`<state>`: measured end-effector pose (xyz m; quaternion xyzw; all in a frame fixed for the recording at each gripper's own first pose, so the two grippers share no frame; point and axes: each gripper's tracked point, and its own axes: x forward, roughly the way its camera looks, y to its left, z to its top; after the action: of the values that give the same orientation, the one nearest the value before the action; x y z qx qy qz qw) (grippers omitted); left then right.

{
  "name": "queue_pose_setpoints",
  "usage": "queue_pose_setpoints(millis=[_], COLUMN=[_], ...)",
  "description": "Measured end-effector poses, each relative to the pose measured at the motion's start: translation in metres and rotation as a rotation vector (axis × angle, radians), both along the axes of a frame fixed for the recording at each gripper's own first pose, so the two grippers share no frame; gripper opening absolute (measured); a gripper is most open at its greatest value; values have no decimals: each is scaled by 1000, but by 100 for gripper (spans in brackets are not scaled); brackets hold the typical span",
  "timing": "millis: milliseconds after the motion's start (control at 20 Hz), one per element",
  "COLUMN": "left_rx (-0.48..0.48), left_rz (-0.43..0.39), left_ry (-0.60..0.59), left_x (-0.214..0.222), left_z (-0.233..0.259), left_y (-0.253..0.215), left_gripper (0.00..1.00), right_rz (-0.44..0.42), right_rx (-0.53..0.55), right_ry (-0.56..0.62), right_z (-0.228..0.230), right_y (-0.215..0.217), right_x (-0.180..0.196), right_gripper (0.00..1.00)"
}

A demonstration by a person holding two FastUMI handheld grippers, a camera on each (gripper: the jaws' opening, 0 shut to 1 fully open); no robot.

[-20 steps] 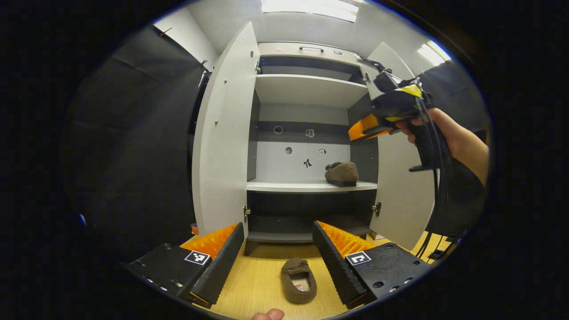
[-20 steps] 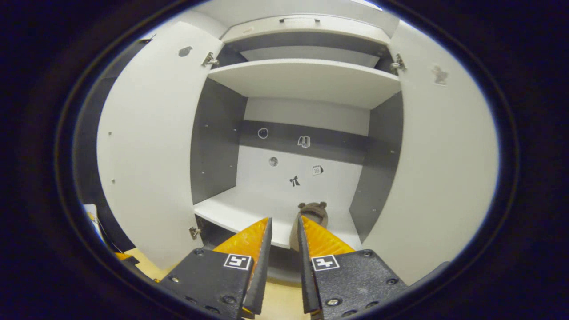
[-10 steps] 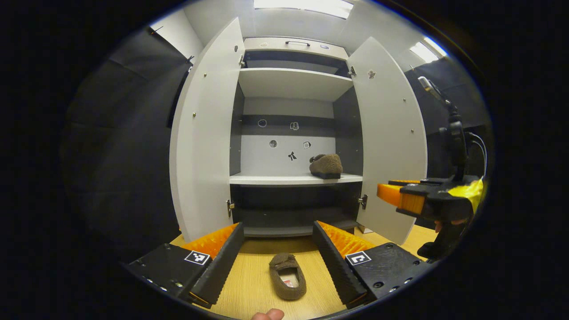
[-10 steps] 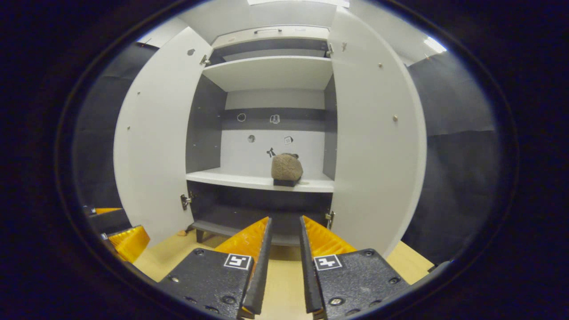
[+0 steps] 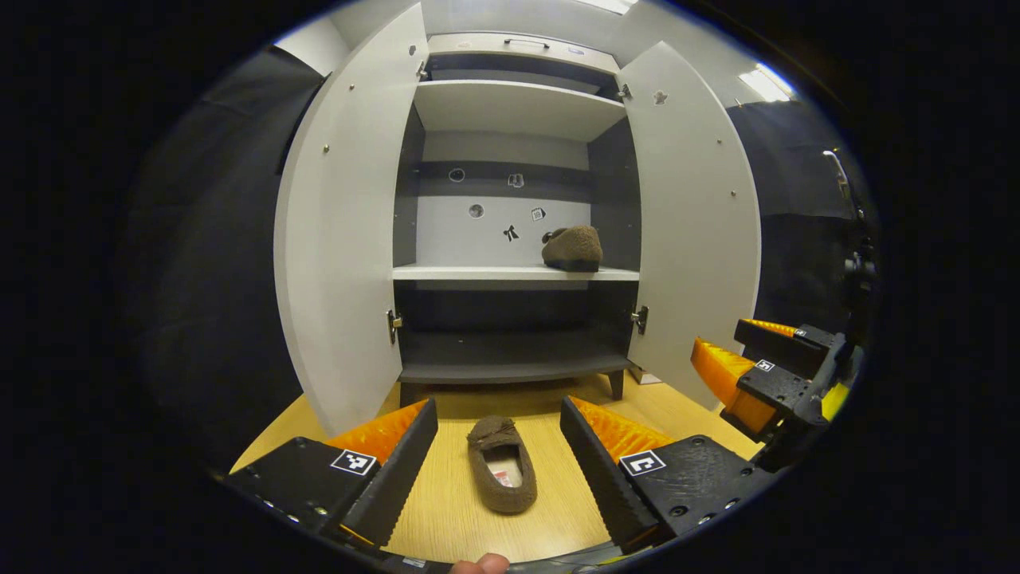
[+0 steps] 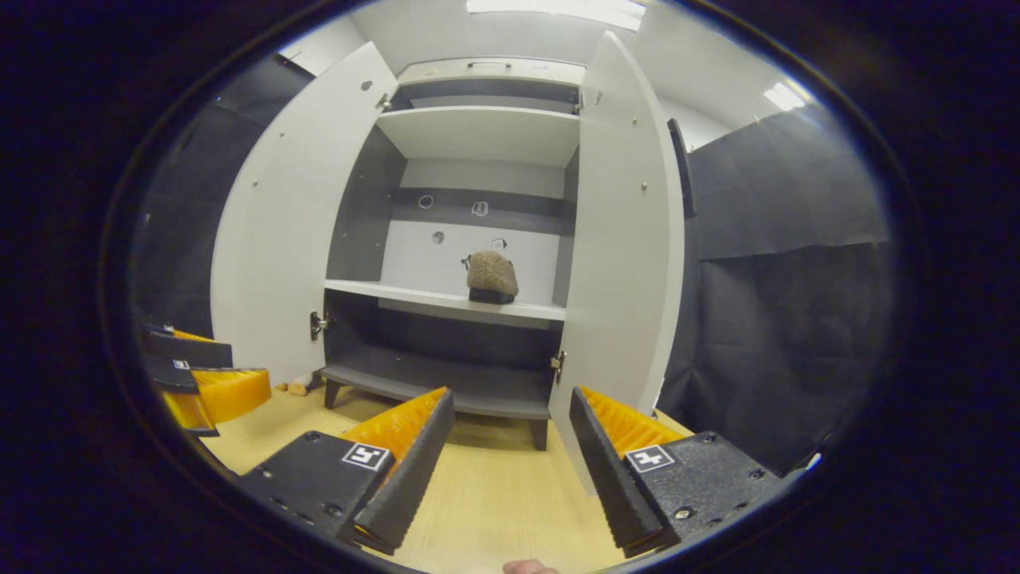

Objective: Grab one shoe with the right hand and put it into the shoe cabinet, grab the other shoe with the left hand and put it into the shoe cabinet; then close the right door with the right hand and the left door with the left hand.

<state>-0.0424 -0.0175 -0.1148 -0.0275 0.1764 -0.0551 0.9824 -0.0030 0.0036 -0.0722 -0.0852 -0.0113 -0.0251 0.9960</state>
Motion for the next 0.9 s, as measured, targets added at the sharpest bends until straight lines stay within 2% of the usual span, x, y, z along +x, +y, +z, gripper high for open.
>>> queue_pose_setpoints(millis=[50,200,350,500,900], left_rx=[-5,-8,-81,-122,-107], left_rz=[-3,-13,-4,35,115], left_ry=[47,188,298,368,500], left_x=[0,2,7,10,37], left_z=[-10,-46,-79,-103,-181], left_y=[0,-1,-1,10,27], left_gripper=[95,95,96,95,96], right_rz=[4,44,56,68,34], right_rx=[-5,-8,-18,-46,-65], right_ry=[-3,-5,0,35,43], right_z=[3,7,0,-14,-10], right_y=[2,12,15,21,10], right_x=[-3,-13,-26,-35,-34], right_gripper=[98,98,98,98,98])
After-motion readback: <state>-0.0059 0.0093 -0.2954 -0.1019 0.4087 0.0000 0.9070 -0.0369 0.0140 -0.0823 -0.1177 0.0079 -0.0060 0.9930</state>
